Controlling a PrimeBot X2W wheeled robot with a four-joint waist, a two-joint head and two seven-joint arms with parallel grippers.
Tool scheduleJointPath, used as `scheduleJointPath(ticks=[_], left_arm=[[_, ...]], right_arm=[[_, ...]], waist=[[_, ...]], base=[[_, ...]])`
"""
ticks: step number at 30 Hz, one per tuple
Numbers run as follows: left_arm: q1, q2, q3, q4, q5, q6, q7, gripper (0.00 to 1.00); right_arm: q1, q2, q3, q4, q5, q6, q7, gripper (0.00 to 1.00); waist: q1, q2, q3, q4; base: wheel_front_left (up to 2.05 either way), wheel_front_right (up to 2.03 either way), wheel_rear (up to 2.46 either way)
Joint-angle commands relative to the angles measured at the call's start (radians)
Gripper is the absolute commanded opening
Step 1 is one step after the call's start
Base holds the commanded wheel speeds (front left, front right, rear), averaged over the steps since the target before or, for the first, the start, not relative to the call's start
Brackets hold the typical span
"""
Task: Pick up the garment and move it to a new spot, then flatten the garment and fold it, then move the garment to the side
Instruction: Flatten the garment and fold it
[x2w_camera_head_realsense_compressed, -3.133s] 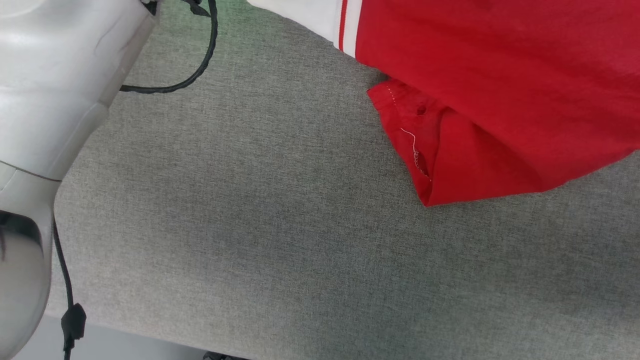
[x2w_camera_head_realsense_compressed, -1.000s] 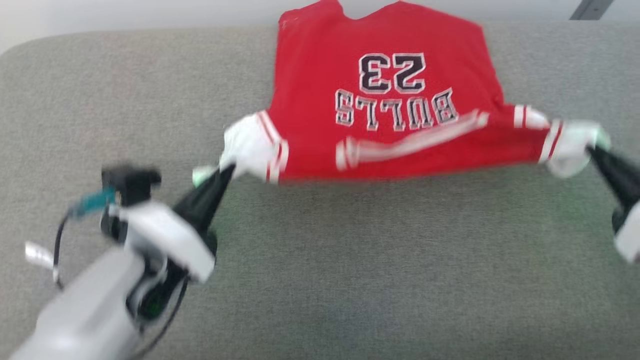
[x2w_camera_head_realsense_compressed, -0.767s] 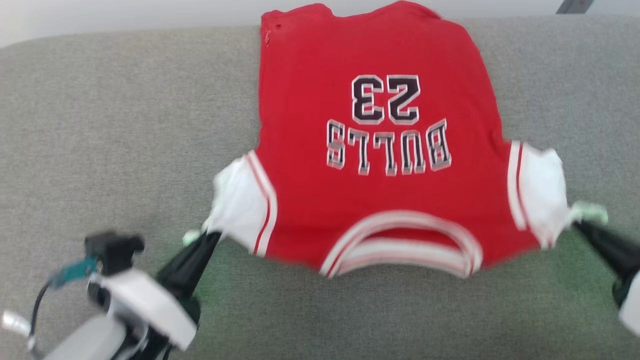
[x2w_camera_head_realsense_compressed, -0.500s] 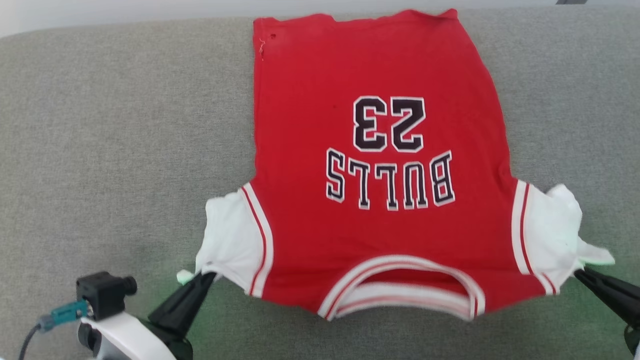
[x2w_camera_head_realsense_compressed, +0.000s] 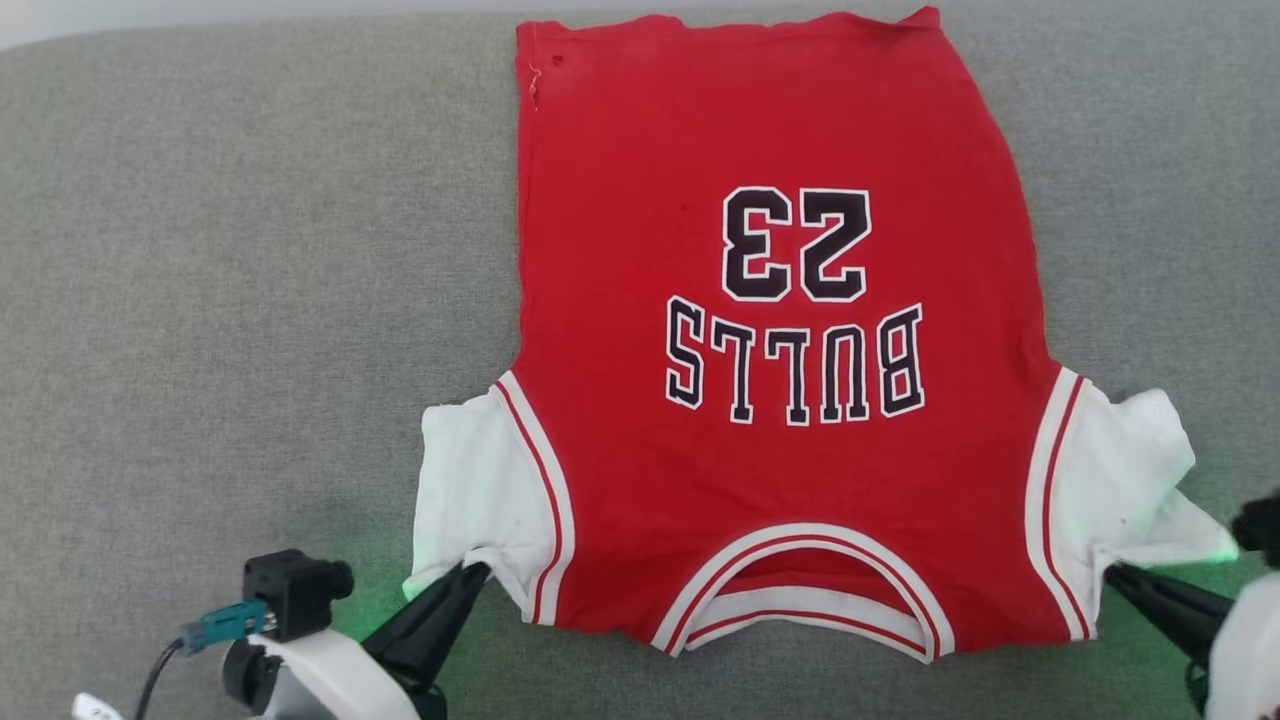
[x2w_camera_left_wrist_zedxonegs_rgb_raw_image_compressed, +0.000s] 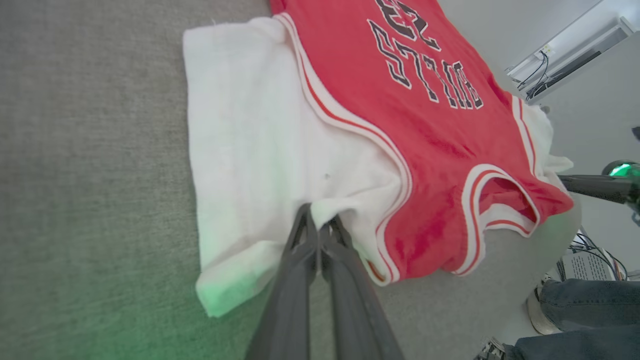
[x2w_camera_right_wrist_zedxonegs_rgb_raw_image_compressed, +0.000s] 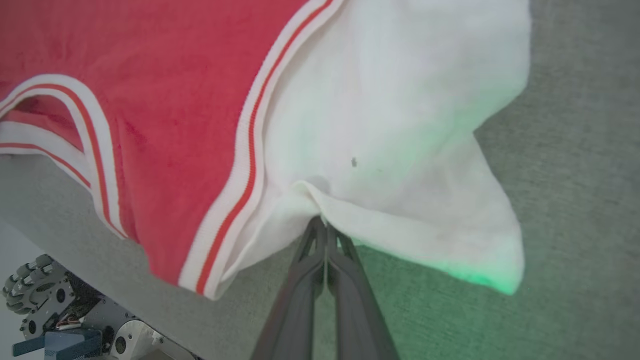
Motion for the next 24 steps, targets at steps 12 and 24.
scheduleJointPath(ticks=[12, 24], left_arm=[[-0.036, -0.036, 0.001, 0.051, 0.03, -0.032, -0.023, 0.0], [-0.009, -0.067, 0.064, -0.073, 0.126, -0.01, -0.041, 0.0]], right_arm=[[-0.036, 0.049, -0.026, 0.044, -0.078, -0.003, 0.035, 1.0], [0.003, -0.135, -0.438, -0.198, 0.022, 0.0, 0.242, 1.0]], waist=[[0.0, 0.0, 0.026, 0.002], [0.0, 0.0, 0.054, 0.081]], base=[[0.0, 0.0, 0.0], [0.0, 0.0, 0.0]])
